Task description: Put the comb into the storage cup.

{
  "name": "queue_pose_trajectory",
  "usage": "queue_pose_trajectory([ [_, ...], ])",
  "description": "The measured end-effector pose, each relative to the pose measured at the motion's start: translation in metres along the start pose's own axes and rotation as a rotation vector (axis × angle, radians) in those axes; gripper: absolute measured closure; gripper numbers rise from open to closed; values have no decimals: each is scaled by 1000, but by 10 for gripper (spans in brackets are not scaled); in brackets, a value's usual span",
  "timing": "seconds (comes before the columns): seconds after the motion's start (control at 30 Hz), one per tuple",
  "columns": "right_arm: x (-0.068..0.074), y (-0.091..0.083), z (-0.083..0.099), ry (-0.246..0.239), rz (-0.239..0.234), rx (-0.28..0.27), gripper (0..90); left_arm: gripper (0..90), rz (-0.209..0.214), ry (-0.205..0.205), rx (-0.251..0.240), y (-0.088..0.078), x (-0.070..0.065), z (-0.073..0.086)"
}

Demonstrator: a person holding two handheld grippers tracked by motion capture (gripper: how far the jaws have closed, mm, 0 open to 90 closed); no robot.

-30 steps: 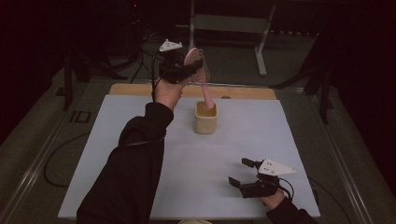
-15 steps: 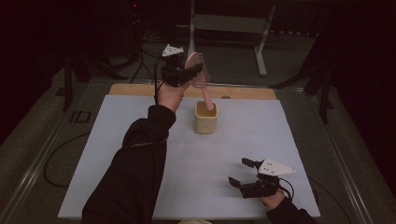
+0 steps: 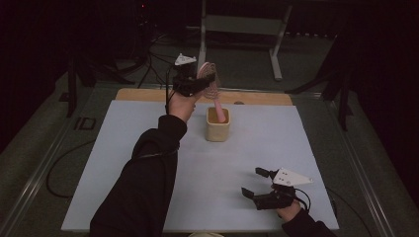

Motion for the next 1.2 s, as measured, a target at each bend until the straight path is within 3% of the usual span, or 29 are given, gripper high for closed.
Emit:
queue_pose_trajectory([
  [0.47, 0, 0, 0, -4, 1, 1, 99, 655, -25, 8, 28, 7, 3, 13],
  [1.03, 0, 0, 0, -5, 3, 0, 99, 655, -15, -13, 51, 18, 11, 29],
  [1.2, 0, 0, 0, -2, 1, 2, 99, 655, -4, -35, 61, 25, 14, 37],
])
Point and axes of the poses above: each handheld gripper's, and its own axes: y roughly forward along the jaws, z roughly out of its underside, x roughly to its left, the point moved 1 cm from there along y, roughly forward along the jaws, and after that the axes turned 5 degrees about -y, right-handed, at the moved point
